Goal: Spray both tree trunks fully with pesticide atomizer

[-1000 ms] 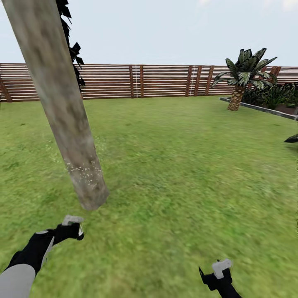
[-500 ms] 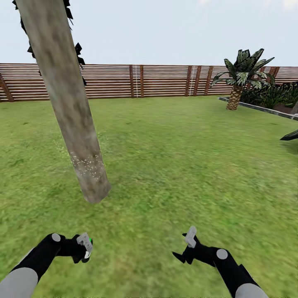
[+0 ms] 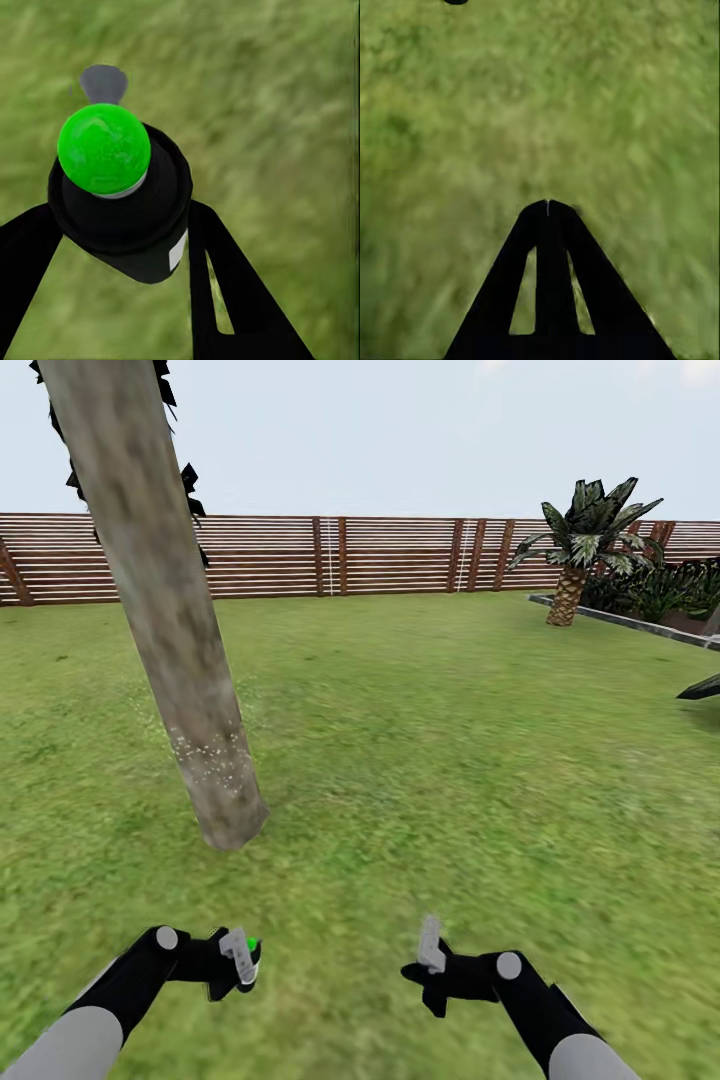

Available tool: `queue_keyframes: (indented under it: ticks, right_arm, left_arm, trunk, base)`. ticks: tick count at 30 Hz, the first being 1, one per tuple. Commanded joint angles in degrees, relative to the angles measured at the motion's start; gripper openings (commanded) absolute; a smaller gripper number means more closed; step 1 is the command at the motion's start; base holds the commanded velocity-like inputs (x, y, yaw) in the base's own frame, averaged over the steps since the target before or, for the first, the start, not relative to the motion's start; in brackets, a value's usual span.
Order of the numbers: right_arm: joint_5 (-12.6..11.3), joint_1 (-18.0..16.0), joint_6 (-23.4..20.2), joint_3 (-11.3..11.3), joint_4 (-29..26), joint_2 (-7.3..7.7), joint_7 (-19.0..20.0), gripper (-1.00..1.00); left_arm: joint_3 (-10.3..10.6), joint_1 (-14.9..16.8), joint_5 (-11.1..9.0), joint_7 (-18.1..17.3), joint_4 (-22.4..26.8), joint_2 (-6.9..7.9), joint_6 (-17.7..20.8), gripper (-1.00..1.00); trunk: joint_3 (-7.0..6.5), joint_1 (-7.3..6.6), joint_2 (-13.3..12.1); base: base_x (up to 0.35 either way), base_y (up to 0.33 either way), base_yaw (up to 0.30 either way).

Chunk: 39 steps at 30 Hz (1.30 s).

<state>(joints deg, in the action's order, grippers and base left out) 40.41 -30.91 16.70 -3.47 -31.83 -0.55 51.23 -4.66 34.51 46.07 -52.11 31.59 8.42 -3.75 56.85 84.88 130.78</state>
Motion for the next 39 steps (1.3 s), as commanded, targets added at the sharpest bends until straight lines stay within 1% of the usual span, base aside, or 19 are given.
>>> queue_keyframes:
  ticks: [1,2,3,5,7,8,9,10,11,13,18,19,21,23,25,36,39]
  right_arm:
    - [0.4,0.0,0.3,-0.3,-0.1,-0.39,0.7,-1.0]
    - [0.5,0.0,0.3,-0.3,-0.2,-0.98,1.0,-1.0]
    - [0.5,0.0,0.3,-0.3,-0.2,-1.32,1.1,-1.0]
    - [0.5,-0.1,0.3,-0.2,-0.2,-2.54,1.2,-1.0]
    - [0.6,-0.2,0.3,-0.2,-0.3,-4.07,1.7,-1.0]
    - [0.7,-0.5,0.4,0.6,-0.3,-4.88,2.4,-1.0]
    - [0.7,-0.9,0.3,2.2,-0.3,-5.24,2.7,-1.0]
    - [0.7,-1.1,0.3,3.4,-0.3,-5.42,2.8,-1.0]
    - [0.7,-1.3,0.3,4.0,-0.4,-5.51,2.9,-1.0]
    - [0.6,-1.6,0.3,4.5,-1.4,-5.58,3.0,-1.0]
    - [0.5,-1.8,0.3,4.7,-2.3,-5.75,3.0,-1.0]
    - [0.5,-1.9,0.3,4.7,-2.3,-5.77,2.9,-1.0]
    - [0.5,-2.0,0.3,4.7,-2.5,-5.78,2.9,-1.0]
    - [0.5,-2.1,0.3,4.7,-2.9,-5.78,2.9,-1.0]
    - [0.5,-2.1,0.3,4.7,-3.1,-5.78,2.9,-1.0]
    - [0.5,-2.1,0.3,4.7,-3.2,-5.78,2.9,-1.0]
    - [0.5,-2.1,0.3,4.7,-3.2,-5.78,2.9,-1.0]
  left_arm:
    - [-0.2,0.0,0.7,-0.3,0.1,-0.67,-0.4,-1.0]
    - [0.2,0.0,0.7,-0.3,0.1,-1.53,-0.3,-1.0]
    - [1.0,0.1,0.8,-0.3,0.1,-2.01,-0.2,-1.0]
    - [2.7,0.1,0.8,-0.3,0.1,-2.75,0.0,-1.0]
    - [3.3,0.2,0.9,-0.3,0.1,-3.48,0.1,-1.0]
    - [3.4,0.2,0.9,-0.3,0.1,-3.64,0.1,-1.0]
    - [3.5,0.2,0.9,-0.3,0.2,-3.7,0.1,-1.0]
    - [3.5,0.2,0.9,-0.2,0.2,-3.73,0.1,-1.0]
    - [3.5,0.2,0.9,-0.2,0.2,-3.76,0.1,-1.0]
    - [3.5,0.1,0.9,-0.2,0.2,-4.06,0.0,-1.0]
    - [3.9,0.1,2.0,-0.2,0.2,-6.54,-0.3,-1.0]
    - [4.9,0.1,2.0,-0.2,0.1,-6.86,-0.2,-1.0]
    - [7.9,0.1,1.9,0.0,0.2,-7.36,0.2,-1.0]
    - [8.8,0.1,1.8,0.1,0.2,-7.79,0.3,-1.0]
    - [8.9,0.1,1.8,0.1,0.1,-8.06,0.2,-1.0]
    - [9.0,0.1,1.4,0.3,0.1,-11.14,0.1,-1.0]
    - [9.0,0.1,1.4,0.3,0.1,-11.69,0.1,-1.0]
  trunk:
    - [0.05,-0.01,0.0]
    - [0.05,-0.01,0.0]
    - [0.05,-0.01,0.0]
    - [0.05,-0.01,0.0]
    - [0.05,-0.01,0.0]
    - [0.05,-0.01,0.0]
    - [0.05,-0.01,0.0]
    - [0.05,-0.01,0.0]
    - [0.05,-0.01,0.0]
    - [0.05,-0.01,0.0]
    - [0.05,-0.01,0.0]
    - [0.05,-0.01,0.0]
    - [0.05,-0.01,0.0]
    - [0.05,-0.01,0.0]
    - [0.05,-0.01,0.0]
    - [0.05,-0.01,0.0]
    - [0.05,-0.01,0.0]
  base:
    - [0.0,0.0,0.0]
    - [0.0,0.0,0.0]
    - [0.0,0.0,0.0]
    - [0.0,0.0,0.0]
    - [0.0,0.0,0.0]
    - [0.0,0.0,0.0]
    - [0.0,0.0,0.0]
    - [0.0,0.0,0.0]
    - [0.0,0.0,0.0]
    - [0.0,0.0,0.0]
    - [0.0,0.0,0.0]
    - [0.0,0.0,0.0]
    - [0.0,0.0,0.0]
    - [0.0,0.0,0.0]
    - [0.0,0.0,0.0]
    - [0.0,0.0,0.0]
    - [0.0,0.0,0.0]
